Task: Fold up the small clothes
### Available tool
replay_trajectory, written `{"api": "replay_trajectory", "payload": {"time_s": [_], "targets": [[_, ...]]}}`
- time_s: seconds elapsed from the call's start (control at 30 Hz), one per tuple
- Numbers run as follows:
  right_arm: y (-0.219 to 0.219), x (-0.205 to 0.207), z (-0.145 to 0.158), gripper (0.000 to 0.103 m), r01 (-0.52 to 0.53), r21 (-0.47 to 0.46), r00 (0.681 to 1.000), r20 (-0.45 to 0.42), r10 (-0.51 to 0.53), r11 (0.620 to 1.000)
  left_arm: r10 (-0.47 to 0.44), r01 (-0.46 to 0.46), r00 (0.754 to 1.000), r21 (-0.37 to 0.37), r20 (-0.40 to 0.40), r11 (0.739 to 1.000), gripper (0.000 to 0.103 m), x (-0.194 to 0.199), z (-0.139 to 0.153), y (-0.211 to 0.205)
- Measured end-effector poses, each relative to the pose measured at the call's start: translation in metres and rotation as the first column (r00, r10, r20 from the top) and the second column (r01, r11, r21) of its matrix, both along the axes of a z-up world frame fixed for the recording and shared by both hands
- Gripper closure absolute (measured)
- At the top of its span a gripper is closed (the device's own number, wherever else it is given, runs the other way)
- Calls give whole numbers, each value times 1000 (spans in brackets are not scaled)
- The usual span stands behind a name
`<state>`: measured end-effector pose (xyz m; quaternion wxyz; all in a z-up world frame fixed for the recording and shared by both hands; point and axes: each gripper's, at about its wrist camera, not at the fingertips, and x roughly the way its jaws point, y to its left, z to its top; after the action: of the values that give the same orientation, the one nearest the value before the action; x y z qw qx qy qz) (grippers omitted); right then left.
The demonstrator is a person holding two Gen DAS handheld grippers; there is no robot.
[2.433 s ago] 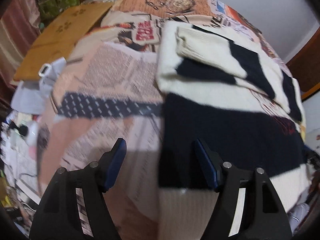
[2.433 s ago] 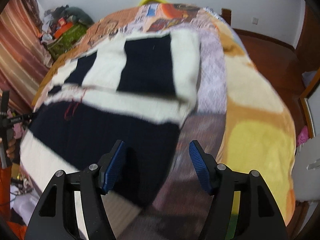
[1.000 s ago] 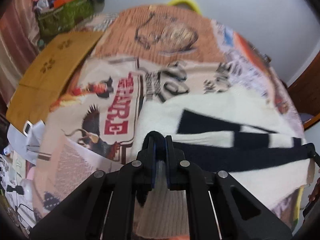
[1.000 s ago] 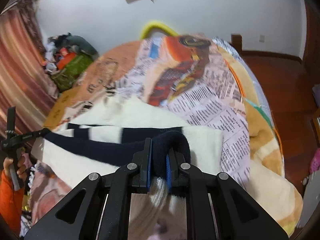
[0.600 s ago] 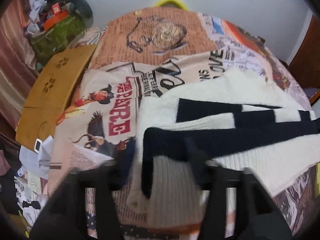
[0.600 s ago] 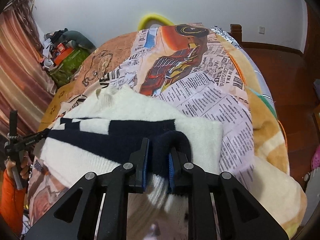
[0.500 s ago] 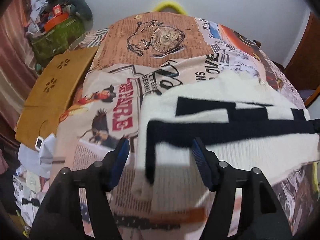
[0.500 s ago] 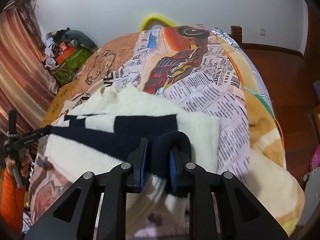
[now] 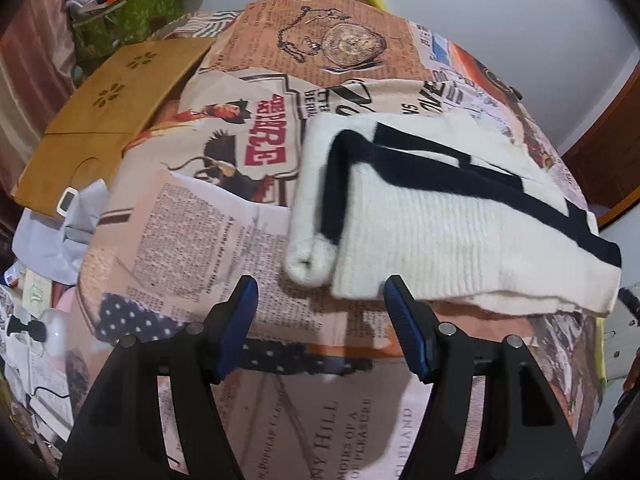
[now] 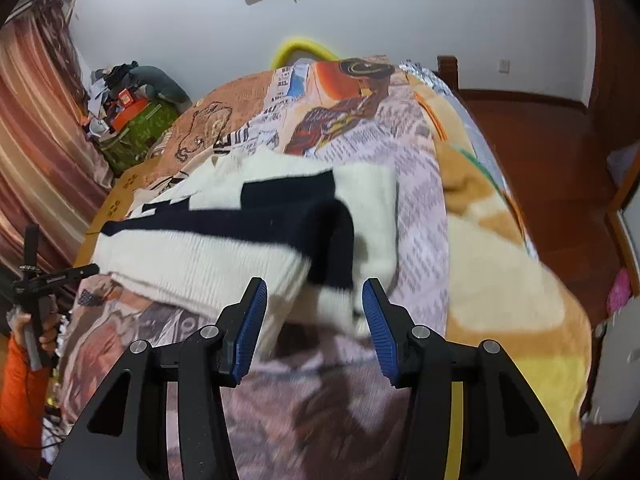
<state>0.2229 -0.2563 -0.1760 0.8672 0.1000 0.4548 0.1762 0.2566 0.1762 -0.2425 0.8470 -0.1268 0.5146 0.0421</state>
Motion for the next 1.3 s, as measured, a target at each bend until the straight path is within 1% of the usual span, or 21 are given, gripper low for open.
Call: {"api": "replay_trajectory", "payload": {"time_s": [0.03,0.1,0.13,0.17,0.2,0.23,0.33,0.43,0.47,0.5,0.57,0.6,0.67,0.73,0.77,0.87,0.97,1.03,1.1,1.2,1.3], "targets": [[2,-3,-2,57,-2,9,1000,-7,2,1000,-7,7,1000,-7,3,1000,46,1,0,-3],[5,-7,-6,57,-9,26,1000,-18,9,1000,-19,19,1000,-17,-3,1000,64,4,0,-10],[7,-8,-8,57,-12,33,1000,-23,13,999,-19,19,1000,-9,-6,1000,66,6,-1,-13],[10,-9,-11,57,-17,43,999,-29,18,999,-19,19,1000,-1,-3,1000,75,8,0,-15],[13,-9,-13,57,-24,54,999,-35,26,998,-28,28,1000,-2,2,1000,90,9,0,-17],[15,-9,-15,57,-30,62,999,-42,33,998,-35,35,999,-7,-1,999,94,11,0,-20],[28,-7,-21,57,-71,75,995,-62,76,995,-36,36,999,15,20,999,95,11,6,-24],[38,-3,-25,57,-90,63,994,-53,94,994,-40,39,998,23,40,999,96,10,13,-25],[39,0,-26,60,-89,55,994,-53,92,995,-40,39,998,26,48,999,96,10,16,-25],[41,4,-28,64,-87,47,994,-56,89,995,-37,35,998,30,59,999,96,9,21,-25],[43,13,-28,85,-88,32,995,-54,89,996,-36,34,996,32,86,999,96,10,32,-24],[43,18,-26,89,-95,29,994,-49,96,995,-38,34,994,39,99,999,96,11,37,-23],[44,24,-15,92,-109,29,994,-10,109,994,-48,40,990,63,132,997,96,16,50,-24],[44,30,0,93,-122,19,992,33,121,992,-61,49,985,76,159,996,96,24,62,-26],[43,35,11,93,-125,31,991,58,123,992,-65,50,983,85,173,995,96,29,67,-27],[39,53,35,93,-115,48,987,118,109,992,-72,49,975,113,211,992,96,50,80,-31],[38,74,51,94,-92,31,984,159,86,995,-66,38,970,125,234,991,97,74,88,-31],[40,93,52,94,-77,25,985,158,72,997,-59,26,970,137,237,990,97,92,88,-31],[44,111,48,94,-70,21,987,144,66,997,-46,11,972,150,229,989,97,111,84,-30],[47,136,34,94,-54,37,993,108,50,998,-18,-14,980,163,196,986,97,138,66,-23],[45,152,19,94,-23,65,997,69,19,998,19,-42,989,154,150,987,97,159,42,-12]]}}
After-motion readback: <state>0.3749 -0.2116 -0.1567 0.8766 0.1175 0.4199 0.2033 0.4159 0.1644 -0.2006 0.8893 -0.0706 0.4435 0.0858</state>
